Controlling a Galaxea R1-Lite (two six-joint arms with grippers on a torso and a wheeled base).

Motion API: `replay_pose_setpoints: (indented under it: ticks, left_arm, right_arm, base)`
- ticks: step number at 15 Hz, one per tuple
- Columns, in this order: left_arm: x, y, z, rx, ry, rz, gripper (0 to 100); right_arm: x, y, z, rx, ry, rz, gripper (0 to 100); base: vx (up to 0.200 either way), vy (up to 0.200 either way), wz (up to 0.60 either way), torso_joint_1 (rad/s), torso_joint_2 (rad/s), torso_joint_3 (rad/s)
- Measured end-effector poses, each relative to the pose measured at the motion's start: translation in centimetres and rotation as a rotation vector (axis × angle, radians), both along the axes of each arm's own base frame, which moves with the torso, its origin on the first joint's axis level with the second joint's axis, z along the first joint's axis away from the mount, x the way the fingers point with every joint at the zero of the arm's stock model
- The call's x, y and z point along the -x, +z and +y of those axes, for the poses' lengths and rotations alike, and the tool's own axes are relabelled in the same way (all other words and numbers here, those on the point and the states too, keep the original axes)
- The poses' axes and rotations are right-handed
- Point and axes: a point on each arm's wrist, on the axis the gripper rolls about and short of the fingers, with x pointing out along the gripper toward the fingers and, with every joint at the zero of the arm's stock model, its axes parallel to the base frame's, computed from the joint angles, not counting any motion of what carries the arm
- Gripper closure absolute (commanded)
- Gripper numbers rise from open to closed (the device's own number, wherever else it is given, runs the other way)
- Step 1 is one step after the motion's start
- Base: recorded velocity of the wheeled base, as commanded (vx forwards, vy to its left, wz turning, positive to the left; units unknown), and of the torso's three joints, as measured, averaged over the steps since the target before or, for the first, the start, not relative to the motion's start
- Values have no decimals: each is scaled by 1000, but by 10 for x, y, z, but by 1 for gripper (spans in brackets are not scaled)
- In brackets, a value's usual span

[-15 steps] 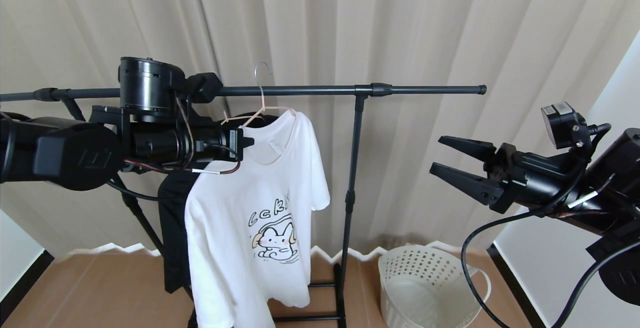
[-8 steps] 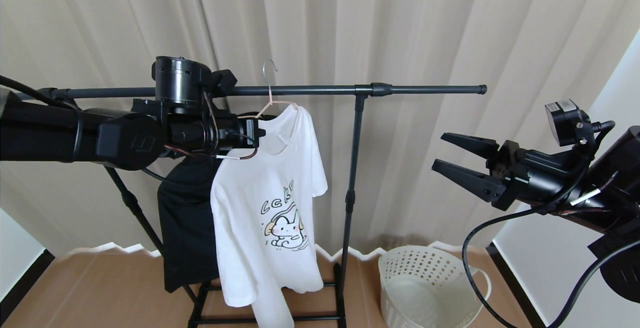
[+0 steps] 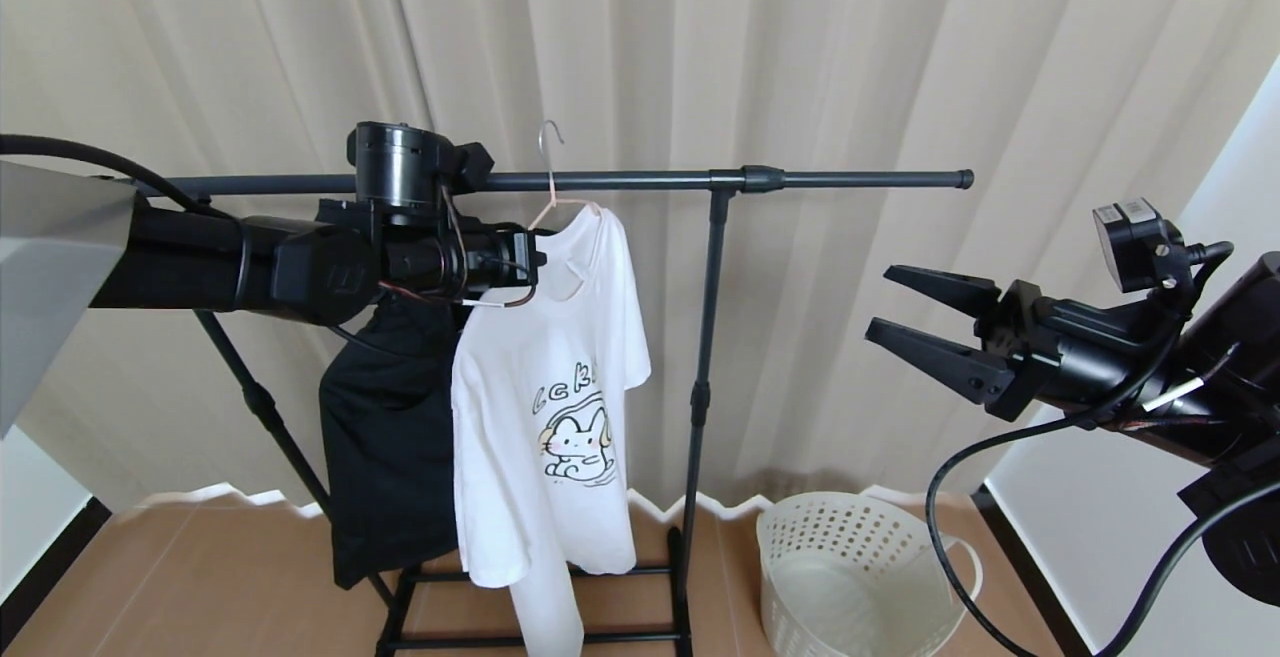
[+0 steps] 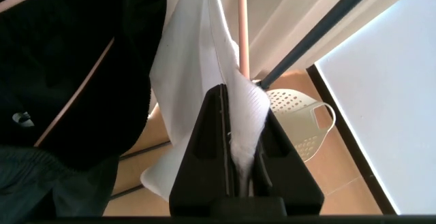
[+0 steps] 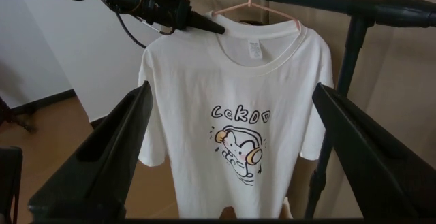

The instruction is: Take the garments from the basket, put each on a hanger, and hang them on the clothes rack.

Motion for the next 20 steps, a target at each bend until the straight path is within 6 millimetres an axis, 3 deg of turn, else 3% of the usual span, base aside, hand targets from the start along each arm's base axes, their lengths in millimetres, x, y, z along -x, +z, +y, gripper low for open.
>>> replay_pose_setpoints:
  ticks: [20]
  left_arm:
    - [-13,-32,-3,0,13,89,100]
  right_arm:
    - [0,0,0,7,-2,-10,0]
  base:
    - [0,0,0,0,0,0]
